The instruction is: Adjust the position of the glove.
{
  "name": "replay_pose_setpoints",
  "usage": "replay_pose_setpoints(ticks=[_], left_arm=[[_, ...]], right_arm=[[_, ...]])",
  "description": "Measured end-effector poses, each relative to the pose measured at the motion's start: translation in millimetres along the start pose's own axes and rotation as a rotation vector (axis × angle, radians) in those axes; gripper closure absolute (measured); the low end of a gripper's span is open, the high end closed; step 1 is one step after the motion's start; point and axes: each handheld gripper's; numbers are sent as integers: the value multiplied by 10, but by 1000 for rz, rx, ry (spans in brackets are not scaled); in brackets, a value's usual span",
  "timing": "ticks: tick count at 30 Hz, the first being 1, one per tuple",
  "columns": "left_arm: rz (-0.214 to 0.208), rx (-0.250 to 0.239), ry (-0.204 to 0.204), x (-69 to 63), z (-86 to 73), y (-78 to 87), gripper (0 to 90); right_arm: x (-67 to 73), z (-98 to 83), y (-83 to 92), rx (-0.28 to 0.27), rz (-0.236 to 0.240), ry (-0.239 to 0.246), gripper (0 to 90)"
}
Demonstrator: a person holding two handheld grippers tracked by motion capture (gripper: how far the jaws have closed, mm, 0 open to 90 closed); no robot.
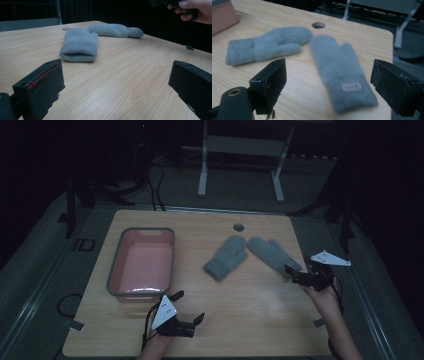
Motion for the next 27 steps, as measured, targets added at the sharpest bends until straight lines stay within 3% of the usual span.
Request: replay_pose_setpoints(ticks=[7,14,26,27], left_arm=[[-4,0,-1,-7,3,1,3],[-8,3,-3,-12,5,0,3],[-20,3,-15,-31,20,5,3],[-21,3,-15,-32,21,6,3]], right_arm=[[40,294,-188,-9,44,33,140],[175,562,-507,10,128,79,143],[380,776,-930,20,225,128,157],[422,800,-1033,27,239,140,157]])
Point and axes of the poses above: each handheld gripper's, and its own axes: y roughly backward along the jaws, z roughly out of its top, x roughly to its left, and after that the axes turned 3 degrees about y, right-handed
